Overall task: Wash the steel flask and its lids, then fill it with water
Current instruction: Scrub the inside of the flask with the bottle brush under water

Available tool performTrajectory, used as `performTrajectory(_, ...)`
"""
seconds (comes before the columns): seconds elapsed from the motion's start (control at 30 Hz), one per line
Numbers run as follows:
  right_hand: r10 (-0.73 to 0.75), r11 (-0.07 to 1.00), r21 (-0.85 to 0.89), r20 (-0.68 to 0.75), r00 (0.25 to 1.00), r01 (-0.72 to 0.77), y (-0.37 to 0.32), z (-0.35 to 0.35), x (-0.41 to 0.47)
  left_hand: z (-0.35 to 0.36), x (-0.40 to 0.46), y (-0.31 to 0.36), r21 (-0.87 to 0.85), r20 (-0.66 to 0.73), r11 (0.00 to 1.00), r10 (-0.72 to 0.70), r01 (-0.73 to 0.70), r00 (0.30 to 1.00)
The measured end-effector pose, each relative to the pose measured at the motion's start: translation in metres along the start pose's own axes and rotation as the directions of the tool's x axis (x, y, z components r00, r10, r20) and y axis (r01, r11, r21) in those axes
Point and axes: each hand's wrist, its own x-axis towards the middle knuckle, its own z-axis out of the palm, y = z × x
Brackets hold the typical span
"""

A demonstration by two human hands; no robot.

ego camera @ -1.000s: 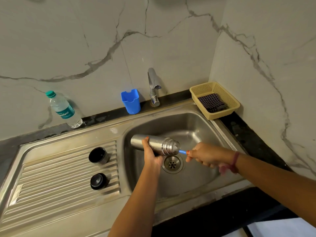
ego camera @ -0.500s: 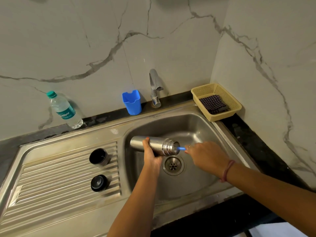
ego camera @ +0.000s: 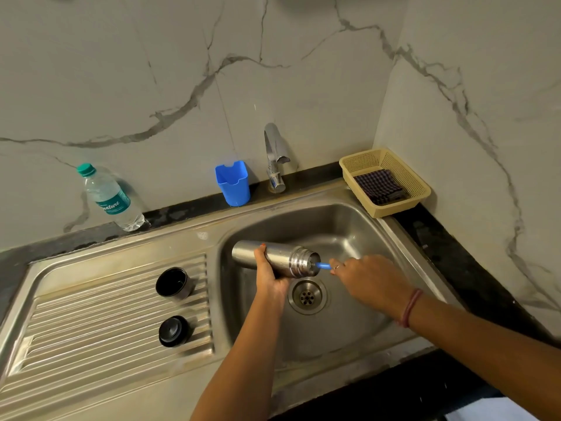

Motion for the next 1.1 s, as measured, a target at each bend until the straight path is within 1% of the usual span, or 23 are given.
performTrajectory(0.07,-0.085,0.994,-0.086,-0.146,0.986,0.073,0.010,-0.002,-0.004,-0.002,0.001,0.002,-0.009,-0.005,1.000,-0.010,0.010,1.000)
performTrajectory(0.1,-0.104,0.993,-0.074,-0.186,0.977,0.092,0.018,0.000,-0.007,-0.003,0.002,0.004,-0.011,-0.001,1.000,-0.008,0.008,1.000)
performTrajectory(0.17,-0.116,0.993,-0.039,-0.218,0.969,0.111,0.033,-0.004,-0.014,-0.005,0.007,0.009,-0.025,0.008,1.000,0.015,-0.015,1.000)
performTrajectory(0.2,-0.107,0.994,-0.026,-0.209,0.972,0.104,0.039,-0.009,-0.017,-0.005,0.010,0.012,-0.030,0.008,0.999,0.034,-0.034,0.999)
performTrajectory(0.27,-0.049,0.998,0.027,-0.143,0.989,0.053,0.043,-0.012,-0.025,-0.003,0.013,0.015,-0.013,0.010,0.997,0.074,-0.074,0.997)
performTrajectory(0.33,0.082,0.983,0.170,-0.040,0.996,-0.074,0.045,-0.009,-0.032,0.002,0.014,0.015,0.010,0.012,0.995,0.101,-0.102,0.995)
performTrajectory(0.37,0.147,0.947,0.285,0.034,0.988,-0.151,0.043,-0.010,-0.034,0.005,0.014,0.015,0.010,0.012,0.993,0.114,-0.114,0.993)
performTrajectory(0.43,0.230,0.826,0.499,0.126,0.965,-0.262,0.038,-0.011,-0.034,0.010,0.014,0.017,-0.007,0.017,0.992,0.128,-0.128,0.992)
performTrajectory(0.5,0.253,0.733,0.601,0.194,0.948,-0.319,0.035,-0.014,-0.032,0.015,0.013,0.019,-0.017,0.020,0.991,0.132,-0.132,0.991)
performTrajectory(0.63,0.240,0.582,0.706,0.325,0.915,-0.403,0.034,-0.021,-0.029,0.019,0.014,0.025,-0.009,0.024,0.990,0.141,-0.140,0.990)
performTrajectory(0.7,0.237,0.526,0.735,0.357,0.903,-0.428,0.035,-0.024,-0.030,0.020,0.015,0.027,0.009,0.029,0.988,0.153,-0.153,0.988)
performTrajectory(0.73,0.237,0.517,0.737,0.365,0.900,-0.435,0.035,-0.024,-0.030,0.020,0.015,0.028,0.020,0.028,0.987,0.158,-0.159,0.987)
performTrajectory(0.77,0.244,0.525,0.729,0.366,0.898,-0.440,0.034,-0.023,-0.031,0.020,0.015,0.028,0.028,0.024,0.986,0.162,-0.162,0.987)
performTrajectory(0.83,0.272,0.583,0.696,0.319,0.908,-0.419,0.030,-0.021,-0.033,0.020,0.016,0.030,0.045,0.016,0.985,0.168,-0.169,0.986)
performTrajectory(0.93,0.285,0.744,0.566,0.211,0.935,-0.355,0.022,-0.021,-0.040,0.019,0.018,0.034,0.066,0.010,0.982,0.176,-0.177,0.984)
performTrajectory(1.0,0.250,0.868,0.399,0.160,0.955,-0.294,0.018,-0.021,-0.044,0.019,0.020,0.037,0.089,0.006,0.980,0.179,-0.179,0.984)
performTrajectory(1.03,0.215,0.912,0.326,0.132,0.968,-0.247,0.016,-0.020,-0.047,0.018,0.021,0.038,0.098,0.000,0.979,0.182,-0.181,0.983)
performTrajectory(1.07,0.183,0.937,0.283,0.111,0.977,-0.208,0.014,-0.021,-0.051,0.018,0.022,0.040,0.103,-0.009,0.978,0.184,-0.182,0.983)
performTrajectory(1.1,0.150,0.953,0.245,0.123,0.981,-0.176,0.016,-0.022,-0.055,0.017,0.023,0.043,0.102,-0.020,0.977,0.188,-0.185,0.982)
